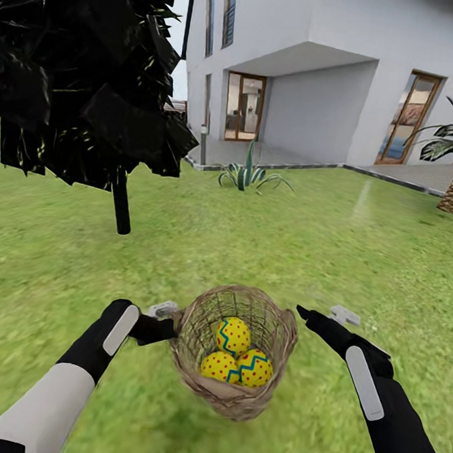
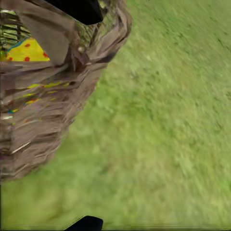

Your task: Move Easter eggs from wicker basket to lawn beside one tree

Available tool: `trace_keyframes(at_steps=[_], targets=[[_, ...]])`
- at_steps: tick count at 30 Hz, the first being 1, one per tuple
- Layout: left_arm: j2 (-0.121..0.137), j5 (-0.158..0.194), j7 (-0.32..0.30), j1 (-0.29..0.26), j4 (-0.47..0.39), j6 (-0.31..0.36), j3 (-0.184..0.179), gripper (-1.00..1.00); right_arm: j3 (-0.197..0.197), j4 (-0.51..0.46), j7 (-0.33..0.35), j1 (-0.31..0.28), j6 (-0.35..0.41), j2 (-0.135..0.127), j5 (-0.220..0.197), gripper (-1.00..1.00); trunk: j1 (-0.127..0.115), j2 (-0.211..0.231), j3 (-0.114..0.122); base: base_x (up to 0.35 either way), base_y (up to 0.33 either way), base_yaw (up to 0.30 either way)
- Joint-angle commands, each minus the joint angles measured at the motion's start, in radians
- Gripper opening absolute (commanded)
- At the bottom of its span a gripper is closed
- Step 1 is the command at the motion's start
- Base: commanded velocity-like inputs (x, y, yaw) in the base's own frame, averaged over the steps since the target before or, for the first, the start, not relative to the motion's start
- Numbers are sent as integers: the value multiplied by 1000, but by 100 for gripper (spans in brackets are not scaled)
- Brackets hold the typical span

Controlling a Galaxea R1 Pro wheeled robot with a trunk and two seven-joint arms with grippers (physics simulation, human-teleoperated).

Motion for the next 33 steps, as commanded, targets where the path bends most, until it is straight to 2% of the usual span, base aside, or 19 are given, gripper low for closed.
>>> trace_keyframes(at_steps=[1, 6, 10, 21, 31, 33], targets=[[12, -23, -2, 0, 0, 4, -3, -100, 0, -1, -4, -1, 5, -1, -8, 100, 0, 0, -2, 0, 0, -171], [11, -23, -8, 1, 0, 2, -6, -100, -2, -3, -5, -1, 5, -3, -8, 100, 0, 0, -9, 0, 0, -171], [12, -23, -8, 1, 1, 1, -40, -100, -2, -4, -5, -1, 5, -3, -8, 100, 0, 0, -15, 0, 0, -171], [7, -23, -8, 1, 1, 1, -44, -100, -2, -4, -5, -1, 5, -3, -8, 100, 0, 0, -27, -3, 0, -216], [15, -23, -8, 1, 0, 1, -44, -100, 1, 4, -6, 0, 5, 7, -11, 100, 0, 0, -33, -283, 0, -266], [14, -23, -8, 1, 2, 1, -44, -100, 1, 47, -6, 7, 5, 7, 7, 100, 0, 0, -35, -291, 0, -201]])
